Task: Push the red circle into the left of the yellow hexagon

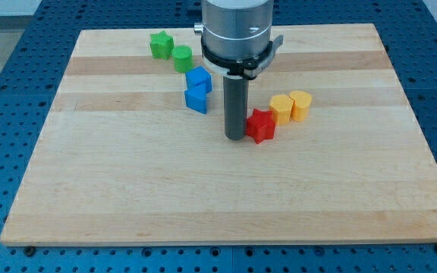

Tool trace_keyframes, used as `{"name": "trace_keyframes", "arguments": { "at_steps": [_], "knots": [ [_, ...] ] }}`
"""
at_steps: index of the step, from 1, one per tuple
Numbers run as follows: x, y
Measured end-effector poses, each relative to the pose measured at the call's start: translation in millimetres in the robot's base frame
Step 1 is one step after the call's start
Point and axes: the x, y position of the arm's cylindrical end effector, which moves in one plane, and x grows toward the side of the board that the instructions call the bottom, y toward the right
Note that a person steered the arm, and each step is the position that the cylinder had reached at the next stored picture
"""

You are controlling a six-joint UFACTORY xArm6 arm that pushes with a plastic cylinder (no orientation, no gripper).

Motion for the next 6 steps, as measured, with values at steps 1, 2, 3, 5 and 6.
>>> {"name": "trace_keyframes", "arguments": {
  "at_steps": [1,2,3,5,6],
  "knots": [
    [3,-38],
    [-3,-67],
    [-27,-61],
    [-33,24],
    [-34,20]
  ]
}}
